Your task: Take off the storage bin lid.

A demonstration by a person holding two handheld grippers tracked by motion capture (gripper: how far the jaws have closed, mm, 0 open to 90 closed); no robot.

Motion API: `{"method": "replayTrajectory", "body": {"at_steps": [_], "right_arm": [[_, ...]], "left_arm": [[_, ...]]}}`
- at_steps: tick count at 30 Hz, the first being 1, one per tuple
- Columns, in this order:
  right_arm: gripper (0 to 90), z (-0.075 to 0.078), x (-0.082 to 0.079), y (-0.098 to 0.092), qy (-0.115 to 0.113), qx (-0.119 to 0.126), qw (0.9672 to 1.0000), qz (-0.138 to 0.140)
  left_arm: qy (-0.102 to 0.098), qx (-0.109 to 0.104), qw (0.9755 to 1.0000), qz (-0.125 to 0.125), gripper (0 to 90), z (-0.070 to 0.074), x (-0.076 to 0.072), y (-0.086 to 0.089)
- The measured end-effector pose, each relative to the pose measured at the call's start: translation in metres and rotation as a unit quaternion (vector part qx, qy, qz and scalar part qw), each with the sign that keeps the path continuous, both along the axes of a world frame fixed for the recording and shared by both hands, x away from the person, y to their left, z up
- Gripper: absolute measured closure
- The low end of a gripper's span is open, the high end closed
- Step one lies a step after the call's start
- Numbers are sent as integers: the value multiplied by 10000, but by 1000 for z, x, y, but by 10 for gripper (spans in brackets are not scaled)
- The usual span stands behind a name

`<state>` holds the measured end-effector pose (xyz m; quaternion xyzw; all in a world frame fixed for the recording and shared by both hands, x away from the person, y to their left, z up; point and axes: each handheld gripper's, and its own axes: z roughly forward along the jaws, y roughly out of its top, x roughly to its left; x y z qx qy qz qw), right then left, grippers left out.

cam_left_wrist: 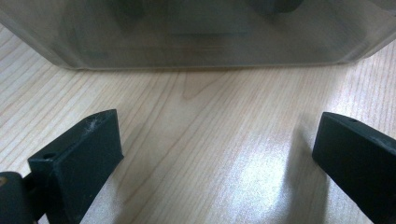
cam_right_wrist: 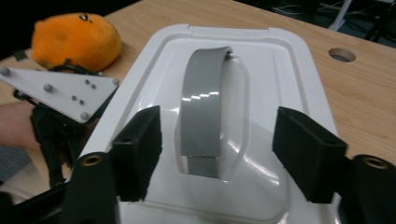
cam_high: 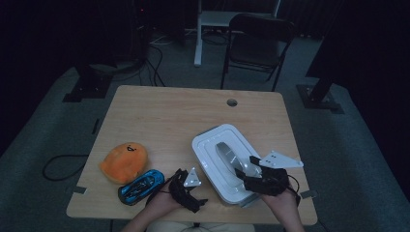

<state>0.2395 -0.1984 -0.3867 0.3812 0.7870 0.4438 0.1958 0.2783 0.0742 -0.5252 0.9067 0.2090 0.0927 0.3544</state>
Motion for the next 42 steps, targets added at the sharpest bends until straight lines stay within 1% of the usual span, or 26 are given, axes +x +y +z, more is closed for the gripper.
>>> {"method": "replayTrajectory", "body": {"at_steps": [1, 3, 5, 8, 9, 10, 11, 13, 15, 18, 19, 20, 21, 23, 29, 34, 37, 40, 42], "right_arm": [[347, -2, 0, 2, -8, -31, 10000, -3], [398, -6, 2, 5, 76, 15, 9999, 71], [420, -10, 3, 9, 86, -62, 9999, 21], [466, -15, 4, 12, 121, -176, 9998, 17], [473, -17, 4, 14, 141, -183, 9997, 55], [491, -18, 4, 15, 137, -159, 9997, 84], [491, -18, 4, 15, 137, -159, 9997, 84], [529, -19, 2, 15, 90, -145, 9998, 114], [566, -19, 2, 15, 27, -172, 9998, 69], [629, -20, 3, 13, 79, -36, 9999, 78], [652, -21, 3, 13, 50, -90, 9999, -2], [665, -21, 3, 13, 21, -100, 9999, 15], [665, -22, 3, 13, 46, -63, 10000, 19], [667, -22, 2, 14, 14, -93, 10000, 3], [675, -20, 1, 16, 12, -121, 9999, -38], [676, -13, 1, 13, -22, -20, 10000, -40], [676, -6, 0, 10, -107, 21, 9999, -68], [676, 2, 0, 4, -218, 120, 9996, -126], [676, 7, 1, 0, -306, 109, 9993, -194]], "left_arm": [[0, 1, 10000, -1, 19, 0, 0, 0], [1, 2, 10000, 0, 19, 0, 0, 0], [5, 3, 10000, -2, 19, 0, 0, 0], [7, 8, 10000, -4, 19, 0, 0, 0], [8, 7, 10000, -7, 19, 0, 0, 0], [7, 4, 10000, -7, 19, 0, 0, 0], [7, 4, 10000, -7, 19, 0, 0, 0], [6, 4, 10000, -7, 19, 0, 0, 0], [5, 3, 10000, -6, 19, 0, 0, 0], [5, 5, 10000, -8, 19, 0, 0, 0], [5, 5, 10000, -8, 19, 0, 0, 0], [5, 6, 10000, -8, 19, 0, 0, 0], [4, 5, 10000, -8, 19, 0, 0, 0], [5, 4, 10000, -7, 19, 0, 0, 0], [2, 4, 10000, -5, 19, 0, 0, 0], [-2, -2, 10000, 4, 19, 0, 0, 0], [2, -4, 10000, 3, 19, 0, 0, 0], [-3, -3, 10000, 6, 19, 0, 0, 0], [5, 0, 10000, 4, 19, 0, 0, 0]]}}
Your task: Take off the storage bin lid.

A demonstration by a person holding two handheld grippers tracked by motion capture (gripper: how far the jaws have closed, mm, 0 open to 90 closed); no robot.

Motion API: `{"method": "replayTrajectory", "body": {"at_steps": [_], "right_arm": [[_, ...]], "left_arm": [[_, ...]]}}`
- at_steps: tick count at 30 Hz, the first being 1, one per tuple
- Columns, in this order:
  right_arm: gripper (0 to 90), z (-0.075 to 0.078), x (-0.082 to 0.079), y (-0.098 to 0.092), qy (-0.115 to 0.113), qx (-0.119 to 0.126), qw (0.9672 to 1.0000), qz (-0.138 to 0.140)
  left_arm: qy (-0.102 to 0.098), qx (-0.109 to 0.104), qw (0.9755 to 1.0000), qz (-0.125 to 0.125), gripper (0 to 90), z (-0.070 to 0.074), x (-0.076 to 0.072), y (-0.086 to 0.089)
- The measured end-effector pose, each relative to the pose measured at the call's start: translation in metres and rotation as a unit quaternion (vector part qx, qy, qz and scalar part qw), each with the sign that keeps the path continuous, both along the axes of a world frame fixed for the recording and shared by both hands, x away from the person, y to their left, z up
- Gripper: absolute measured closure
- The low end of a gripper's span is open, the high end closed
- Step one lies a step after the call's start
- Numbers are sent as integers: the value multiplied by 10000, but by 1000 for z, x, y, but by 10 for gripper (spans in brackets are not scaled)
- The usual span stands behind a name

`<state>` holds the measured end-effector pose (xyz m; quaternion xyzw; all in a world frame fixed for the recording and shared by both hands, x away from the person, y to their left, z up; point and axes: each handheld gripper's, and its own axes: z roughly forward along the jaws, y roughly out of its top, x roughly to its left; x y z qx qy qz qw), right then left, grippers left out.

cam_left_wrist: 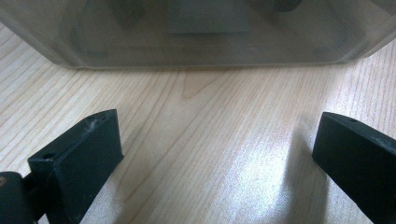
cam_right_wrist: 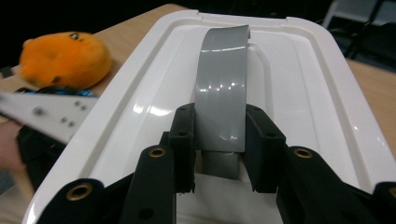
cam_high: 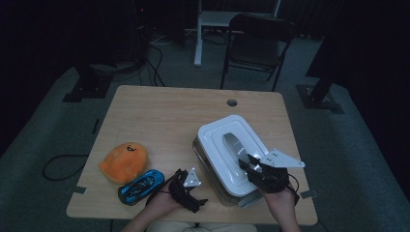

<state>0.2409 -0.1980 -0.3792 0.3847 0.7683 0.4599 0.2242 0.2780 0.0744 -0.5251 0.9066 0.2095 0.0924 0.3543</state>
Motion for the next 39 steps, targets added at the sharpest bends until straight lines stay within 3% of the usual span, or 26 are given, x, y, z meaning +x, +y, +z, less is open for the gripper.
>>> {"method": "replayTrajectory", "body": {"at_steps": [6, 18, 29, 39], "right_arm": [[676, 9, 9, -12, -150, 6, 9996, -218], [676, 22, 43, -38, -319, -25, 9970, -710], [676, 15, 70, -58, -256, -67, 9940, -1057], [675, -8, 98, -83, -48, -62, 9891, -1473]], "left_arm": [[3, 2, 10000, 1, 19, 0, 0, 0], [3, 4, 10000, 1, 19, 0, 0, 0], [-1, -1, 10000, 4, 19, 0, 0, 0], [-14, 25, 10000, -13, 19, 0, 0, 0]]}}
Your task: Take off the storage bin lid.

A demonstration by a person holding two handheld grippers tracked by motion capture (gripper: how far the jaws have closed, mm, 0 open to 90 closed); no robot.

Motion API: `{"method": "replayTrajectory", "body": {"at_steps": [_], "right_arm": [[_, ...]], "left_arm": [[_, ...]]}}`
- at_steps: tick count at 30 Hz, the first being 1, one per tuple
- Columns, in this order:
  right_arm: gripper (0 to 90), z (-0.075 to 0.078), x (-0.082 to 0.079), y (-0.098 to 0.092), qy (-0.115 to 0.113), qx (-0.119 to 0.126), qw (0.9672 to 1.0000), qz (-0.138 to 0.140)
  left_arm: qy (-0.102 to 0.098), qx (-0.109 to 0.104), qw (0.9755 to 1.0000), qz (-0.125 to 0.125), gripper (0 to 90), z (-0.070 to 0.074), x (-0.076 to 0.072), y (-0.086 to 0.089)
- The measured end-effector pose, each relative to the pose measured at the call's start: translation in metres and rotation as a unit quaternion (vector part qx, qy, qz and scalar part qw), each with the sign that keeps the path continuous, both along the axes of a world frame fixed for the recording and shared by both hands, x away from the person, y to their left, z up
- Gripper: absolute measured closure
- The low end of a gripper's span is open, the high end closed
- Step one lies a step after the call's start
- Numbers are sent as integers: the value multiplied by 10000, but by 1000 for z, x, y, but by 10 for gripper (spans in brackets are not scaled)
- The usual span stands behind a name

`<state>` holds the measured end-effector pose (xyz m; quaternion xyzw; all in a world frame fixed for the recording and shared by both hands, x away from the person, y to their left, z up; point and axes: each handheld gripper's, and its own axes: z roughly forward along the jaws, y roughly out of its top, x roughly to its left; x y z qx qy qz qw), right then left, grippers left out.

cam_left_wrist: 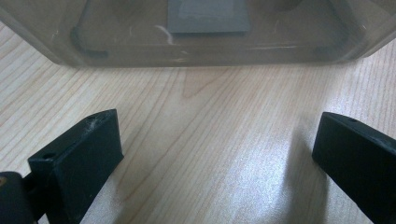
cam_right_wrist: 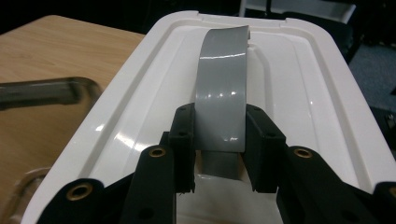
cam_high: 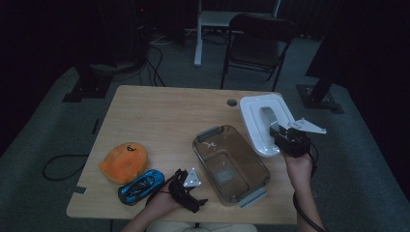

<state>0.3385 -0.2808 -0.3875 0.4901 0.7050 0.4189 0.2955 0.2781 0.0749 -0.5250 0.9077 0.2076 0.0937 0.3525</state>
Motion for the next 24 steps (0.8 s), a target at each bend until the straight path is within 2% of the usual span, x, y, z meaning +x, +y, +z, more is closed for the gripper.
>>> {"method": "replayTrajectory", "body": {"at_steps": [7, 10, 19, 24], "right_arm": [[675, -17, 12, -10, 162, 19, 9997, -172], [675, -30, 21, -15, 310, 32, 9992, -254], [675, -57, 40, -17, 665, 7, 9970, -386], [675, -71, 47, -18, 781, 47, 9959, -456]], "left_arm": [[0, 4, 10000, -3, 20, 0, 0, 0], [0, 3, 10000, -4, 19, 0, 0, 0], [2, 4, 10000, -1, 19, 0, 0, 0], [2, 4, 10000, -1, 19, 0, 0, 0]]}}
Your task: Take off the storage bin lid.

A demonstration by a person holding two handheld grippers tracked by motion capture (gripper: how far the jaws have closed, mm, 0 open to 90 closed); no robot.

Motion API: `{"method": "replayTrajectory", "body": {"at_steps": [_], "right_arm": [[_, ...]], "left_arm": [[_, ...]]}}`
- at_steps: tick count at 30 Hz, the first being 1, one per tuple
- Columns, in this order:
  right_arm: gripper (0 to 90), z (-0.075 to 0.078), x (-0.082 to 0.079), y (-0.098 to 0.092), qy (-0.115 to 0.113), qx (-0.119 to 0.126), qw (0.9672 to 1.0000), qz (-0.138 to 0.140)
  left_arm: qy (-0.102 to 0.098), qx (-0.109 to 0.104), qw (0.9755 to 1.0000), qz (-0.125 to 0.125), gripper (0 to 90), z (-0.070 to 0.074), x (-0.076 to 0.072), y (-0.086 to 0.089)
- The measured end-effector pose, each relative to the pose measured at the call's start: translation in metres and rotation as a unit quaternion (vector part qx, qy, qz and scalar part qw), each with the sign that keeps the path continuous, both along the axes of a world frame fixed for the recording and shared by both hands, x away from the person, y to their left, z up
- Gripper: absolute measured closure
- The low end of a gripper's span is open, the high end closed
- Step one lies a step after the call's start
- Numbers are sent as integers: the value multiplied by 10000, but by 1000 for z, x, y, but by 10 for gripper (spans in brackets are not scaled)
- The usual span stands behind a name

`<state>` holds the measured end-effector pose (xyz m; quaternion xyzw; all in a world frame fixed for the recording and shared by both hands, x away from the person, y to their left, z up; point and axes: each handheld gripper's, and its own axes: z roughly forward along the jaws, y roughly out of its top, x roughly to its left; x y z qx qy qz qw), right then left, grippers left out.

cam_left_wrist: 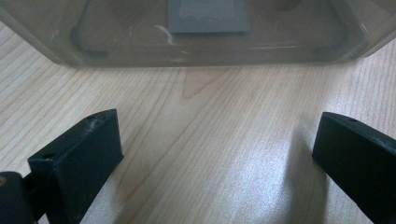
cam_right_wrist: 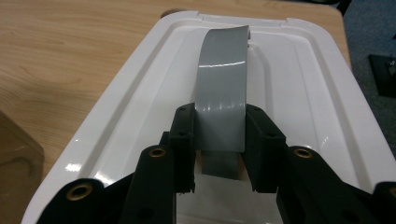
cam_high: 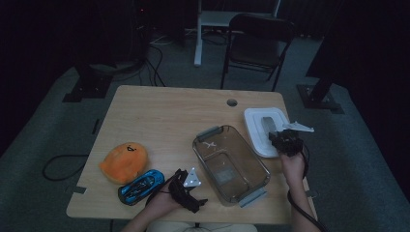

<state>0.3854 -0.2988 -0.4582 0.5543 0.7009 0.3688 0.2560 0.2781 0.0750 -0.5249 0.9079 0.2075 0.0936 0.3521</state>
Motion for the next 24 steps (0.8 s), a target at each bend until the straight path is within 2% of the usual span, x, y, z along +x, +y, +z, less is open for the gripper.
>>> {"method": "replayTrajectory", "body": {"at_steps": [6, 24], "right_arm": [[675, -15, 7, 4, 163, -120, 9998, 3], [674, -51, 15, 8, 563, -84, 9984, 7]], "left_arm": [[1, 0, 10000, 0, 19, 0, 0, 0], [0, 1, 10000, 10, 19, 0, 0, 0]]}}
